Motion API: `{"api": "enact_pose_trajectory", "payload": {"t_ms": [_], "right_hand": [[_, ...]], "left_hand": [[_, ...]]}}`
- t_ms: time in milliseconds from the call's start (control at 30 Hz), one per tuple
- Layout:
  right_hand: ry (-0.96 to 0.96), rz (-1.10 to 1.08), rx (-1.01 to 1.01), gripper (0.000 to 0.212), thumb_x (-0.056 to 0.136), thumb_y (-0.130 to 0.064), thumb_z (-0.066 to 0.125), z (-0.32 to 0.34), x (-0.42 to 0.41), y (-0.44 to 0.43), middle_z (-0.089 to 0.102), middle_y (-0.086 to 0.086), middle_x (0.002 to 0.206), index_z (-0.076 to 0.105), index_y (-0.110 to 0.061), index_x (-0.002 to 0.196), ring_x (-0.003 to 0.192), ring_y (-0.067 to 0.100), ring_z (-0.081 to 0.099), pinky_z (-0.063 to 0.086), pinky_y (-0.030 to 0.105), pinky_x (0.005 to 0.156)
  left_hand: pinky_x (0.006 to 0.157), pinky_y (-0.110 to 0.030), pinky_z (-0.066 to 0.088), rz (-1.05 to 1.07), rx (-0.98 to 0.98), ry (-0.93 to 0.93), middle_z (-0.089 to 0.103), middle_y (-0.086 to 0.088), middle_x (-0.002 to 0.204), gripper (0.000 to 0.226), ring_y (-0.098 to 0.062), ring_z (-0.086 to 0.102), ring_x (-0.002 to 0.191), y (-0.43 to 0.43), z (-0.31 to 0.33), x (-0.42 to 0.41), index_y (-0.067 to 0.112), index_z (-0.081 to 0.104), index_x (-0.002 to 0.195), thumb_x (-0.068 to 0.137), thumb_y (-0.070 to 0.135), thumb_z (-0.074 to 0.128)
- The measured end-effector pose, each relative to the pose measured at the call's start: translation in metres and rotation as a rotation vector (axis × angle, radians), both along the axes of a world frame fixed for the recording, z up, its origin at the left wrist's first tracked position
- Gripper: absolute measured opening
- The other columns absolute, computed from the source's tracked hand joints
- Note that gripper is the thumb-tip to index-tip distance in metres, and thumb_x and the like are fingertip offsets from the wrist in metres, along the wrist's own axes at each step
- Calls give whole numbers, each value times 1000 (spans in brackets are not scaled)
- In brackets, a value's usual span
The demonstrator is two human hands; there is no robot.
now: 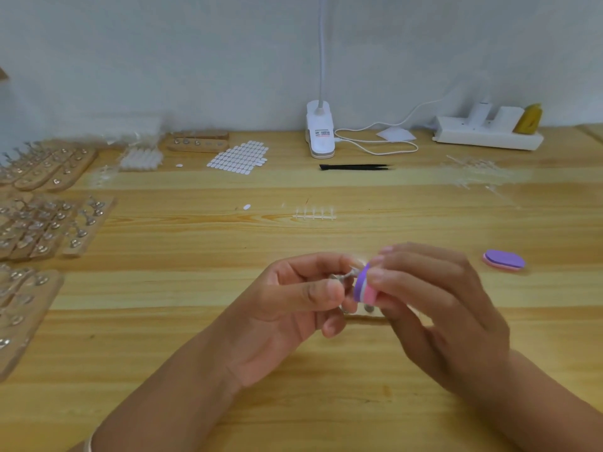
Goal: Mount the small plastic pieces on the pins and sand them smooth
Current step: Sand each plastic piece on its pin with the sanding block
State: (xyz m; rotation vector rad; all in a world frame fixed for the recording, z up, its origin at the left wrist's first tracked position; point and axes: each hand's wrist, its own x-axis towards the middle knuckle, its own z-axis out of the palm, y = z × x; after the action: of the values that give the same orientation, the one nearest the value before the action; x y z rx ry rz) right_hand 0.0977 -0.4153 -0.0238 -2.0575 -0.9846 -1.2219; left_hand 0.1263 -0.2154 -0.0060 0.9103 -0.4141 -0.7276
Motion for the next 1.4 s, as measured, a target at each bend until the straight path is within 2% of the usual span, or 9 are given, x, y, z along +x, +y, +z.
{"api": "enact_pose_trajectory", "payload": {"t_ms": [267, 433, 633, 767, 933, 1033, 1167, 1300, 1400], "right_hand": [[22, 8, 7, 22, 100, -6, 56, -1, 1, 1, 60, 5, 118, 57, -4, 122, 117, 15, 59, 46, 27, 101], [76, -80, 9, 21, 98, -3, 57, 1, 9, -10, 62, 3, 114, 57, -6, 119, 107, 21, 61, 49, 30, 96], [71, -51, -23, 21, 100, -5, 58, -5, 8, -9, 63, 4, 114, 58, -6, 121, 110, 18, 60, 45, 25, 101], [105, -109, 26, 23, 98, -4, 61, -2, 12, -17, 62, 3, 112, 59, -8, 120, 106, 18, 62, 47, 27, 97], [120, -83, -42, 18, 96, -3, 64, -2, 7, -11, 66, 5, 108, 71, -6, 113, 102, 19, 63, 49, 26, 94], [173, -107, 5, 17, 93, -3, 65, 1, 9, -12, 66, 4, 106, 69, -5, 110, 100, 17, 63, 52, 32, 89], [140, -54, -26, 21, 95, -3, 66, -2, 7, -6, 67, 6, 107, 67, -8, 115, 102, 17, 63, 49, 26, 94], [223, -187, -3, 17, 94, -3, 67, -4, 17, -24, 66, 2, 105, 72, -5, 110, 97, 18, 63, 50, 29, 92], [283, -258, 50, 16, 94, -8, 67, 2, 21, -33, 62, -6, 100, 70, -13, 109, 94, 7, 58, 44, 17, 91]], "left_hand": [[58, -21, 47, -1, -5, -15, 66, -1, 80, 33, -12, 59, 75, 0, -2, 1, 11, 73, 101, 72, 23, 84], [57, -20, 46, 25, 16, -39, 65, 2, 74, 32, -12, 58, 73, 0, -2, 1, 12, 74, 98, 71, 25, 84], [57, -20, 46, 37, 57, -68, 64, -1, 76, 35, -14, 55, 70, 0, -1, 1, 11, 74, 100, 68, 23, 85], [59, -23, 49, 239, 277, -272, 59, 5, 73, 32, -14, 55, 64, -3, -2, -3, 18, 77, 92, 62, 16, 85], [66, -40, 56, 463, 407, -507, 61, 10, 74, 32, -11, 63, 68, -7, -3, -5, 26, 77, 92, 62, 20, 85], [63, -32, 55, 530, 496, -577, 63, 11, 74, 33, -10, 66, 69, -7, -4, -5, 28, 77, 91, 62, 17, 88], [62, -20, 51, 533, 554, -661, 65, 8, 77, 32, -11, 68, 73, -11, -7, -8, 28, 76, 92, 65, 17, 88], [62, -21, 52, 555, 543, -626, 64, 8, 75, 32, -11, 69, 72, -9, -6, -7, 27, 77, 91, 64, 14, 88], [64, -27, 56, 584, 556, -602, 66, 9, 78, 31, -9, 68, 74, -7, -6, -3, 28, 77, 92, 65, 15, 85]]}}
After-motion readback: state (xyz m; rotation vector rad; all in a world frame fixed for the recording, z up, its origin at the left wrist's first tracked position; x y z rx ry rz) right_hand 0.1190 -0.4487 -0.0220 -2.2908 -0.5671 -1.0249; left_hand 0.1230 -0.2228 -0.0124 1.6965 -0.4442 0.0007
